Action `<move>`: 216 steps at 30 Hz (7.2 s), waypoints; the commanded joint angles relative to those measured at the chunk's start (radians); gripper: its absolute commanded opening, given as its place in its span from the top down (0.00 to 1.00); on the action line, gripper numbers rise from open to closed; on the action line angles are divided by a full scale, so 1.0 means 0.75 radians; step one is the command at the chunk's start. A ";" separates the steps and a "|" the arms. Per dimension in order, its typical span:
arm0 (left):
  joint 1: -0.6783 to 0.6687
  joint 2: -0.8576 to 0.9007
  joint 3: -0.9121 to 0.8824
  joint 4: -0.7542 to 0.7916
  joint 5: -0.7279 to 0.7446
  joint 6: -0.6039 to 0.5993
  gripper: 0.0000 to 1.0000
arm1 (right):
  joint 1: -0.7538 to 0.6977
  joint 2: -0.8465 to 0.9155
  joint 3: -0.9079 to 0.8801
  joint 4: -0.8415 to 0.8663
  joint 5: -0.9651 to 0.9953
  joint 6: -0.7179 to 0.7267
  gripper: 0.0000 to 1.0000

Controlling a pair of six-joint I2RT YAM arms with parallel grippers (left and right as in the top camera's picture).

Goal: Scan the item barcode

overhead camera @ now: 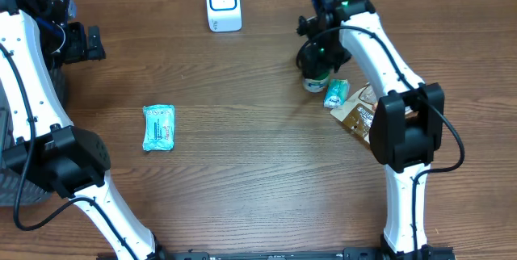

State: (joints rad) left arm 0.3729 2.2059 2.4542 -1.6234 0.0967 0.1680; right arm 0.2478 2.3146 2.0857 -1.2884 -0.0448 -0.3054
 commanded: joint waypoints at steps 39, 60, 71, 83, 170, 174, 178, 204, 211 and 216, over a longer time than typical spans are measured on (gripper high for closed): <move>-0.010 -0.022 0.025 0.003 0.006 0.011 0.01 | -0.063 -0.138 0.554 -0.278 -0.922 0.343 0.00; -0.009 -0.022 0.025 0.003 0.005 0.011 0.00 | 0.706 0.091 0.264 0.238 -0.349 1.123 0.30; -0.009 -0.022 0.025 0.003 0.005 0.011 0.01 | 0.891 0.097 -0.033 0.582 -0.344 1.216 0.37; -0.009 -0.022 0.025 0.002 0.005 0.011 0.01 | 0.926 0.155 -0.202 0.872 -0.280 1.167 0.36; -0.009 -0.022 0.025 0.002 0.005 0.011 0.00 | 0.558 -0.078 0.006 -0.219 -0.231 0.755 0.45; -0.009 -0.022 0.025 0.003 0.005 0.011 0.00 | 0.483 -0.134 0.006 -0.189 -0.239 0.798 0.42; -0.009 -0.022 0.025 0.002 0.005 0.011 0.00 | 0.392 -0.122 -0.027 -0.134 -0.330 0.800 0.37; -0.009 -0.022 0.025 0.002 0.005 0.011 0.00 | 0.394 -0.108 -0.809 0.805 -0.625 1.183 0.65; -0.009 -0.022 0.025 0.002 0.005 0.011 0.00 | 0.391 -0.109 -0.826 0.807 -0.535 1.205 0.94; -0.009 -0.022 0.025 0.003 0.005 0.011 0.00 | 0.374 -0.145 -0.799 0.780 -0.536 1.136 0.96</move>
State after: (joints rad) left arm 0.3729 2.2059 2.4542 -1.6234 0.0963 0.1680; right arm 0.5308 2.2017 1.5085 -0.6811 -0.5568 0.5774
